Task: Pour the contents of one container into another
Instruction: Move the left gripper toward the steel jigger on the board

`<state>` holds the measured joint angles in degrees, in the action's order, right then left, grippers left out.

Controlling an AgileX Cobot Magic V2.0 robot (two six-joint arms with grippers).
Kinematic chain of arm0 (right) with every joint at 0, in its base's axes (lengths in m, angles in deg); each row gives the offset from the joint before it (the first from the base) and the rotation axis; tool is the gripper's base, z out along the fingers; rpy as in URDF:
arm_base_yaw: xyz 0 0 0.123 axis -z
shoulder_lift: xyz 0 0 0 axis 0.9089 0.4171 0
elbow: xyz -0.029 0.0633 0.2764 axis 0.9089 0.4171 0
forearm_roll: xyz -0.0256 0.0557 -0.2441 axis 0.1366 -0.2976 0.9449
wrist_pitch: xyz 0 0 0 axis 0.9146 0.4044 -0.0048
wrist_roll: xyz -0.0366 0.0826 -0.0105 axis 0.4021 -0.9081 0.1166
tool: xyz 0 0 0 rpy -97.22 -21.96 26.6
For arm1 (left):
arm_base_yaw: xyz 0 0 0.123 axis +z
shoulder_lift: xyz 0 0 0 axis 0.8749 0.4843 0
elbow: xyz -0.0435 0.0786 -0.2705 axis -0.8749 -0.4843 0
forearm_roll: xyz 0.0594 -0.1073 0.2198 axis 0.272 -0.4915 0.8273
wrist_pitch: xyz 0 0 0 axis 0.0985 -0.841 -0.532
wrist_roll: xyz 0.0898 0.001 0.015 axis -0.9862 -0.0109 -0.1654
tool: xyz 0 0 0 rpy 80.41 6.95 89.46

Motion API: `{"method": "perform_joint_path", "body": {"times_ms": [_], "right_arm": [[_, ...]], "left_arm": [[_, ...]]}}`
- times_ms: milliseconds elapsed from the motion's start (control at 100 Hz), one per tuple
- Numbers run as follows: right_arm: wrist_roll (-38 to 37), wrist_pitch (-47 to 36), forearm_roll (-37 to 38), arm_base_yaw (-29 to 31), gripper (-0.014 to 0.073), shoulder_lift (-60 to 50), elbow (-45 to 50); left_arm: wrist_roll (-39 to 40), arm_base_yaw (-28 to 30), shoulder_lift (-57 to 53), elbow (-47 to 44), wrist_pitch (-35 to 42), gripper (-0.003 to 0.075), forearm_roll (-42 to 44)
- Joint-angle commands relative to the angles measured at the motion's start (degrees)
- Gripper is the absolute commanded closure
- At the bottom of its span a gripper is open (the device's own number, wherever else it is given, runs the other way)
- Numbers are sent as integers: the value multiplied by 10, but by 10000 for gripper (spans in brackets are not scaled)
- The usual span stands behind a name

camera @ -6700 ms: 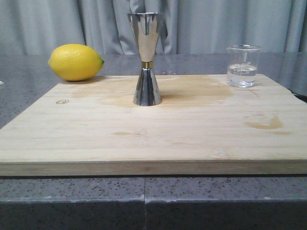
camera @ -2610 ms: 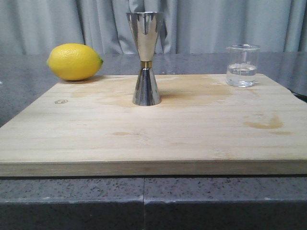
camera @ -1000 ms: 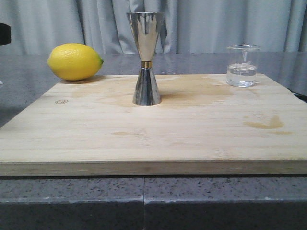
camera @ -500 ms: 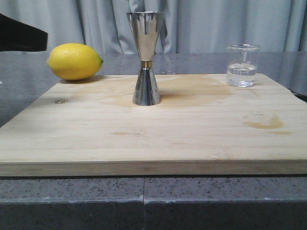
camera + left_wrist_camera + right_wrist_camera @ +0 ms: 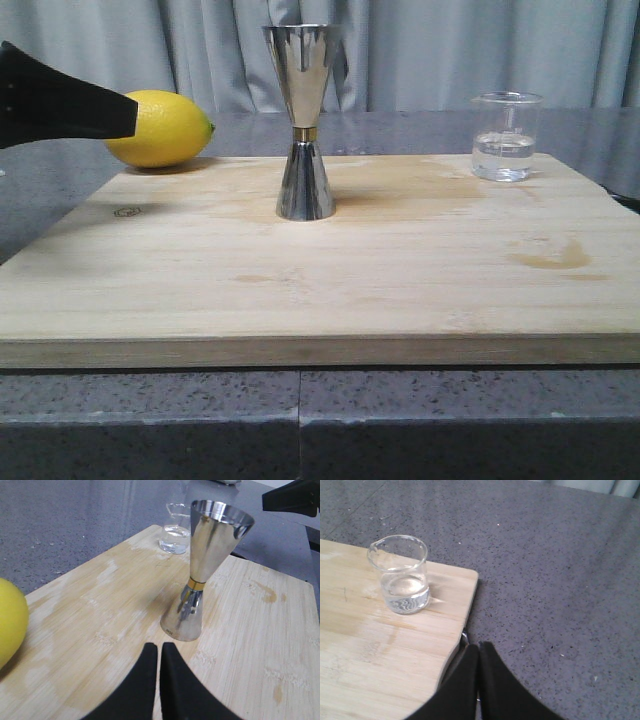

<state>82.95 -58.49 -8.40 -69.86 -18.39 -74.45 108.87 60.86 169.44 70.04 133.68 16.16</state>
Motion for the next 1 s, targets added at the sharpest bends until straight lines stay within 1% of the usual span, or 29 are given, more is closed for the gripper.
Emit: {"method": "perform_joint_path", "body": {"times_ms": [0, 50, 120, 170, 230, 300, 360, 430, 520, 570, 670, 900, 990], "right_arm": [[7, -49, -7, 0, 571, -1, -15], [7, -48, -7, 0, 511, -1, -15], [7, -48, -8, 0, 410, -1, -15], [7, -48, -8, 0, 338, -1, -15], [7, -48, -8, 0, 262, -1, -15], [6, -48, -8, 0, 211, -1, -15], [5, -48, -9, 0, 204, -1, -15], [3, -51, -12, 0, 204, -1, -15], [0, -57, -17, 0, 204, -1, -15], [0, -61, -17, 0, 203, -1, -15], [0, -61, -17, 0, 203, -1, -15], [0, -60, -17, 0, 204, -1, -15], [0, -60, -17, 0, 204, -1, -15]], "left_arm": [[-3, -5, -15, 16, 109, 720, -52], [-4, -5, -15, 16, 109, 696, -51], [-6, -5, -15, 16, 109, 637, -51], [-6, -5, -15, 16, 109, 575, -51], [-6, -5, -15, 16, 109, 469, -51], [-6, -6, -15, 16, 109, 332, -51], [-6, -15, -15, 17, 109, 221, -58], [-6, -32, -15, 17, 109, 154, -70], [-24, -56, -15, 18, 98, 152, -74], [-37, -71, -15, 18, 79, 152, -79], [-39, -87, -15, 20, 44, 152, -87], [-39, -92, -6, 32, 44, 152, -98], [-53, -100, 0, 36, 42, 152, -106]]}}
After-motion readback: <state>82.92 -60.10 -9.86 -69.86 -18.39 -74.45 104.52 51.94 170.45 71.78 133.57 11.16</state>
